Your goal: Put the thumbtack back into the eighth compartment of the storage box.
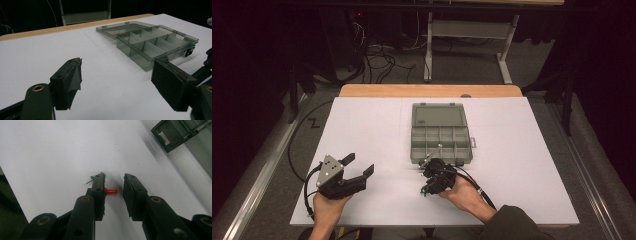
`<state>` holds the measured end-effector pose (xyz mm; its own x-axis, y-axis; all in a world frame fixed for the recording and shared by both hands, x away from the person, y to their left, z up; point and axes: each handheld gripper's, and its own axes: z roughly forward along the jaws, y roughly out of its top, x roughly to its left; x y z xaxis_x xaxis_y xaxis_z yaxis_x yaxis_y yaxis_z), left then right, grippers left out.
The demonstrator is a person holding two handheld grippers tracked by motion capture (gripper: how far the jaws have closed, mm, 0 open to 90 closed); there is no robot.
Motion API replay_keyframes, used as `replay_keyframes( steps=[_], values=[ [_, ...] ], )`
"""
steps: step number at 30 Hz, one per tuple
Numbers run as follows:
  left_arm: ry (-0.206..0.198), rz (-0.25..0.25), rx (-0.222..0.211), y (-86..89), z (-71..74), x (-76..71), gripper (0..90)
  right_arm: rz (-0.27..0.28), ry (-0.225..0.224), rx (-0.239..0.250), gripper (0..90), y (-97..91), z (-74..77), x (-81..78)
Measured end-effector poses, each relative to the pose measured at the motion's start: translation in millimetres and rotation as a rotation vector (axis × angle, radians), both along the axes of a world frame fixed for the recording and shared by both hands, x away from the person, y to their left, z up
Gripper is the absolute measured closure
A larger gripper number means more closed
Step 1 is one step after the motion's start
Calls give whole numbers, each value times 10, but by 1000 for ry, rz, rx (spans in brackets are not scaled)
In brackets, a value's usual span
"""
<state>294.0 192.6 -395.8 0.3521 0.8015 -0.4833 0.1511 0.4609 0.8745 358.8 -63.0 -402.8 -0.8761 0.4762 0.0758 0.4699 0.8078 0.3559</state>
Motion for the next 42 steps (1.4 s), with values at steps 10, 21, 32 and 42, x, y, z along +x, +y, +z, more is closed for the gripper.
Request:
replay_keyframes(
  steps=[10,21,32,42],
  values=[
    [0,0,-1,-1,0,0,246,3,6,-2,784,-1,4,-11],
    [0,-1,0,-3,-1,0,247,8,5,-6,785,-4,4,-8],
    [-1,0,-1,-1,1,0,247,19,10,-16,751,11,-16,-7],
    [-1,1,-1,-4,0,1,249,26,8,-17,786,12,-11,-21]
  ],
)
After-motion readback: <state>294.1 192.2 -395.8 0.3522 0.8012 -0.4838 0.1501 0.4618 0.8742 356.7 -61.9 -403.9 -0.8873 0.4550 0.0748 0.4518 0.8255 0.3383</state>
